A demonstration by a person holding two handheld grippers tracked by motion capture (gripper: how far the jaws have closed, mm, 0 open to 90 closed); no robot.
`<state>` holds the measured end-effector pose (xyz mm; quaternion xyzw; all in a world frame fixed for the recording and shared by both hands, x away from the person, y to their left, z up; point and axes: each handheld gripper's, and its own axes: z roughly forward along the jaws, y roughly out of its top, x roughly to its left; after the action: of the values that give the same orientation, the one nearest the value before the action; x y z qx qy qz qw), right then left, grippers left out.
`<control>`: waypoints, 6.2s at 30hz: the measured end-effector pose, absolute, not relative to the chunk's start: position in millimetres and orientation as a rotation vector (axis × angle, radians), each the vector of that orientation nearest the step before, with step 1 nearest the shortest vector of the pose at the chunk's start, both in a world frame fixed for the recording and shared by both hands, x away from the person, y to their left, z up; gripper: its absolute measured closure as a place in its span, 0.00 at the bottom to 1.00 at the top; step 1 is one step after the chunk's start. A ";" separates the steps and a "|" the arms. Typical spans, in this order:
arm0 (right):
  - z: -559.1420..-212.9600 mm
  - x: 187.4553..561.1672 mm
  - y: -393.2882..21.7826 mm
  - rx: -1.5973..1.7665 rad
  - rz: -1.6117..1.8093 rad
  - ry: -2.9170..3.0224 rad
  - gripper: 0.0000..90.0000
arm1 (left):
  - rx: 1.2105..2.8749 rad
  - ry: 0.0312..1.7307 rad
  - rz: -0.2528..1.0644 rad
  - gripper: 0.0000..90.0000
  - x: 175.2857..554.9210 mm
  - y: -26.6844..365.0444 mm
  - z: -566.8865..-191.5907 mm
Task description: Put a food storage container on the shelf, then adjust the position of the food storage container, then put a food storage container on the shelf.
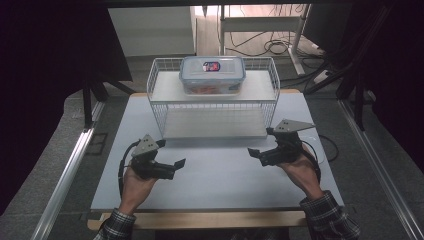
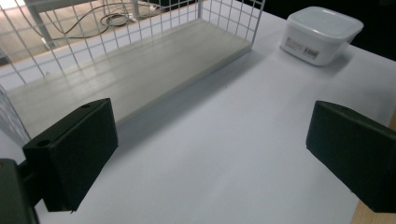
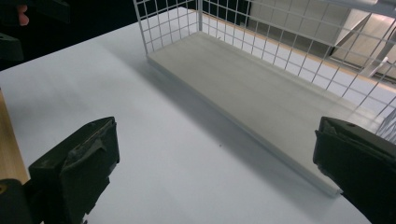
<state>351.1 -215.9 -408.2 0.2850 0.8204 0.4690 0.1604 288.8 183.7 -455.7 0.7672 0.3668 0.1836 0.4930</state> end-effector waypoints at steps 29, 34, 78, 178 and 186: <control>-483.6 322.8 -239.8 0.973 1.149 2.326 0.00 | 2.022 0.972 0.601 0.02 266.7 189.1 -516.0; -481.8 325.9 -243.9 1.030 1.136 2.288 0.00 | 2.012 0.975 0.595 0.02 267.3 190.1 -516.1; -466.5 382.4 -392.1 1.468 0.869 1.958 0.99 | 1.998 0.987 0.586 0.04 269.3 190.8 -517.1; -487.0 339.1 -216.6 0.918 1.159 2.451 0.12 | 2.020 0.997 0.536 0.05 270.9 190.1 -521.0; -487.9 340.7 -213.3 0.932 1.139 2.450 0.02 | 2.022 0.996 0.535 0.05 271.2 190.0 -521.5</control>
<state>340.7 -213.3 -487.9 0.3228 0.8486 0.3947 0.1413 271.2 190.0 -521.5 0.7997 0.3938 0.2116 0.4008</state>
